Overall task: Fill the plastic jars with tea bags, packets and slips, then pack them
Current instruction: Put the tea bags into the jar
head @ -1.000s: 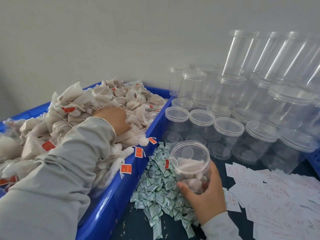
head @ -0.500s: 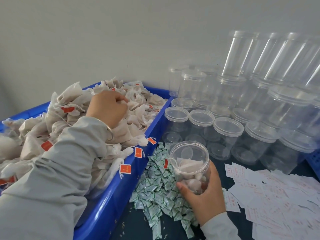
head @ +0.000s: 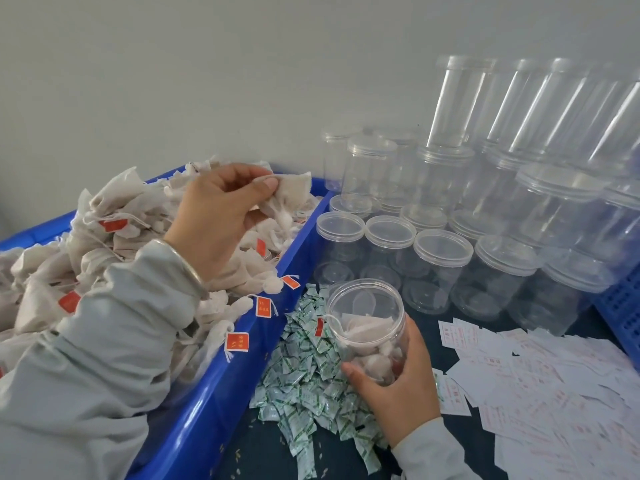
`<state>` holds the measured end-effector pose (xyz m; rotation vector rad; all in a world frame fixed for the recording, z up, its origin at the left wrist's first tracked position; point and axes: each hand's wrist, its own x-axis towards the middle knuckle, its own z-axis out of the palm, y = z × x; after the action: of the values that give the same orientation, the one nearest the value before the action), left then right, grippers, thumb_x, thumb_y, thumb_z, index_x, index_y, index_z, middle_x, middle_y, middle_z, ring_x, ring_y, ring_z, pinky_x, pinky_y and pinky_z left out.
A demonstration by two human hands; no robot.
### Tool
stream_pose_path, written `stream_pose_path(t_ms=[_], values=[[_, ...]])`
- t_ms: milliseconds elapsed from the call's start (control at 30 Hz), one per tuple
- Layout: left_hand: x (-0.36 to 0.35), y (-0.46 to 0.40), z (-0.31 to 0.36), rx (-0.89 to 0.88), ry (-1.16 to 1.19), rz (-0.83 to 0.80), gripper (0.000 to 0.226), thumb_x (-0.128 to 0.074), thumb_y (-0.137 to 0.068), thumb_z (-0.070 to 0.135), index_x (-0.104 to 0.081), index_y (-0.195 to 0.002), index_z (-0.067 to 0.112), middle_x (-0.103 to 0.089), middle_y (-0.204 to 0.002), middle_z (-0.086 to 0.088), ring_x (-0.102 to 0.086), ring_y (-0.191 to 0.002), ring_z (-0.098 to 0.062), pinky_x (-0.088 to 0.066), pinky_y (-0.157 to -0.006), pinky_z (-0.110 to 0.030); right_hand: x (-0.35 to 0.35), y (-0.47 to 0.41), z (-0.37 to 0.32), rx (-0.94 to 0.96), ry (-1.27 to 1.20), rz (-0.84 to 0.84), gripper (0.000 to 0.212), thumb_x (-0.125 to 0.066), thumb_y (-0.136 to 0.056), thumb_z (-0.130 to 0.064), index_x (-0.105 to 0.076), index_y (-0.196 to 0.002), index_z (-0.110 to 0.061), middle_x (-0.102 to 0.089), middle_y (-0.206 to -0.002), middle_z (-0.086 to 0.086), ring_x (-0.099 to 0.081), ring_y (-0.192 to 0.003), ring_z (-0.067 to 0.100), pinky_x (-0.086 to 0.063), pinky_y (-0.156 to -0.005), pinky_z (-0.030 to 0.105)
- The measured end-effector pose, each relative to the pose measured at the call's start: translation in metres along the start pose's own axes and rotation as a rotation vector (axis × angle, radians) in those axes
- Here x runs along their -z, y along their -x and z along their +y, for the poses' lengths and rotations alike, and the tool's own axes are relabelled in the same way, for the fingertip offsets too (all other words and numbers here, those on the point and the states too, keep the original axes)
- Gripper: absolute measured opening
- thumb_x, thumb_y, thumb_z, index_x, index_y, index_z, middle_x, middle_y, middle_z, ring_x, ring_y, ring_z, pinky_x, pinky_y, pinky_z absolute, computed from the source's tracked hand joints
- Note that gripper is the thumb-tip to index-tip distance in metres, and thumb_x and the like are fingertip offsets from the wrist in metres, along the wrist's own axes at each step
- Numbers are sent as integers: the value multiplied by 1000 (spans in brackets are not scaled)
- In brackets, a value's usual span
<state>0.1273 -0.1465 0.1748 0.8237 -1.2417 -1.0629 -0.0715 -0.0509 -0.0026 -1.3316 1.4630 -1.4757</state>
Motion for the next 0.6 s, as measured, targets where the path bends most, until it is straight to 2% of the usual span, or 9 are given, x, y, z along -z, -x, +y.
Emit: stream_pose_path(t_ms=[133,200,267,300,367,400,500,600], values=[[-24,18,-6,51,35,-174,8,-64,-78,7,-61,-72,11,-66,-66,-1,-65,-64,-11,-54,-61,-19,-1,1,0,-15,8,8,114,-85,-42,-51,-34,-141,-32,-46,-137,-4,-47,-128,14,-45,-103,44],[-33,26,-14,46,-71,-237,8,-70,-69,16,-63,-67,19,-65,-72,-7,-65,-73,-21,-58,-71,-32,-1,1,0,-19,12,14,114,-85,-43,-52,-33,-142,-33,-46,-137,-6,-46,-128,13,-44,-103,44],[-40,33,-24,18,-226,-279,19,-74,-72,14,-62,-62,26,-62,-76,-17,-60,-76,-34,-54,-81,-51,-2,0,0,-15,22,26,110,-86,-46,-47,-34,-142,-31,-48,-136,-4,-47,-127,16,-44,-103,45],[-43,35,-29,0,-286,-304,23,-74,-74,12,-61,-62,27,-61,-74,-16,-58,-73,-34,-52,-80,-50,-2,0,1,-12,23,28,106,-87,-50,-38,-35,-142,-31,-49,-136,-1,-48,-127,18,-44,-103,46],[-46,38,-40,-86,-459,-388,25,-75,-75,14,-57,-64,28,-59,-65,6,-55,-65,-13,-51,-68,-29,-2,-1,3,-15,15,25,102,-87,-55,-20,-35,-142,-30,-49,-135,3,-48,-127,22,-43,-102,49],[-47,41,-43,-135,-586,-460,25,-75,-75,17,-56,-66,30,-58,-65,15,-53,-63,-4,-49,-65,-19,-2,-1,4,-19,12,18,101,-87,-56,-17,-35,-142,-30,-49,-135,3,-49,-126,23,-44,-102,50],[-50,47,-49,-203,-871,-694,15,-69,-80,29,-58,-76,39,-61,-82,22,-57,-84,5,-47,-81,-13,-2,-1,0,-44,-7,0,107,-88,-48,-40,-36,-141,-31,-50,-135,3,-50,-125,23,-46,-99,50],[-48,43,-43,-222,-884,-656,7,-63,-83,35,-60,-83,42,-60,-88,25,-51,-92,11,-39,-80,-3,0,-1,-5,-34,1,8,111,-85,-43,-45,-35,-142,-29,-49,-136,0,-49,-126,19,-44,-102,48]])
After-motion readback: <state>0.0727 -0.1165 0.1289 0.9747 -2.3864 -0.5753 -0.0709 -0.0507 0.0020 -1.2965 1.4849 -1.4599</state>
